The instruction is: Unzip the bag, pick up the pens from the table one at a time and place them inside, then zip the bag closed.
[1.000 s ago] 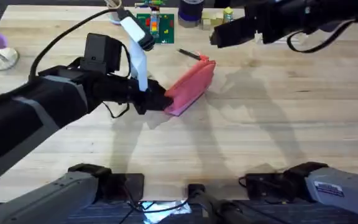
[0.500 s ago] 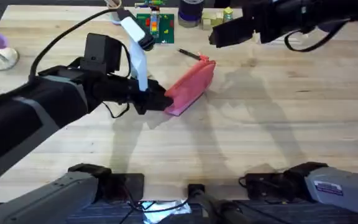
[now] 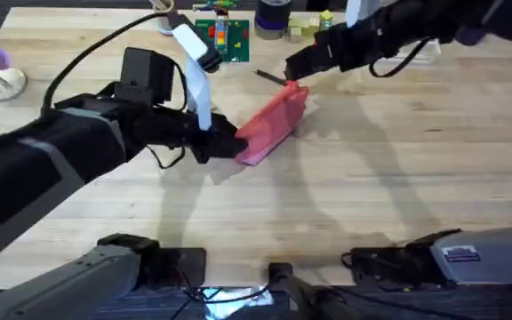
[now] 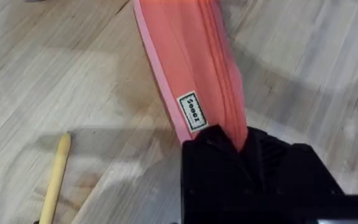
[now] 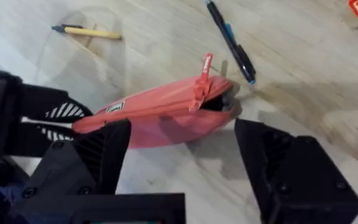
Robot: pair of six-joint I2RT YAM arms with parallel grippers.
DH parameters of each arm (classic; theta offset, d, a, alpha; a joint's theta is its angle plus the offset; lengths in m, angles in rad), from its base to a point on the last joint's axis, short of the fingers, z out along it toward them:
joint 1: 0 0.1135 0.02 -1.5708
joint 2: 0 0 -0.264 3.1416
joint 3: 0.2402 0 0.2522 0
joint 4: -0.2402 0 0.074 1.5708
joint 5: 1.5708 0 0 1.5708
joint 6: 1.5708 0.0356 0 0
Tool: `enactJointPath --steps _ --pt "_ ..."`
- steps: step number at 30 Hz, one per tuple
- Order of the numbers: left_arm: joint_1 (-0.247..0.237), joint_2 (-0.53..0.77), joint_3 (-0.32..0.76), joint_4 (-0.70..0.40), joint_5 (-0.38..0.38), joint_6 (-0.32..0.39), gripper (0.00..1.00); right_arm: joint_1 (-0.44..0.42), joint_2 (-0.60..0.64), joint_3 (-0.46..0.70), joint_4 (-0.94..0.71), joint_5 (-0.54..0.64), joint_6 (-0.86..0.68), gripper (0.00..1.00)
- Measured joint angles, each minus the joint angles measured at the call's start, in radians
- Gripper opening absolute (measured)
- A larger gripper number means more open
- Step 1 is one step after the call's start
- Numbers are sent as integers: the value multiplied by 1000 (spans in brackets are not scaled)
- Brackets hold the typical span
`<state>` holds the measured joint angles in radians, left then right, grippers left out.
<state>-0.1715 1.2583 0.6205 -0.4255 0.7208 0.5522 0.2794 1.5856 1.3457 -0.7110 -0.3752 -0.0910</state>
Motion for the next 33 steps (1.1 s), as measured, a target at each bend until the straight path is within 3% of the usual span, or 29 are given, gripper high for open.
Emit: enactJointPath --steps 12,33 --pt "0 0 0 0 0 0 43 36 103 0 134 0 -1 995" --pt "0 0 0 0 0 0 43 47 247 0 195 1 -7 988"
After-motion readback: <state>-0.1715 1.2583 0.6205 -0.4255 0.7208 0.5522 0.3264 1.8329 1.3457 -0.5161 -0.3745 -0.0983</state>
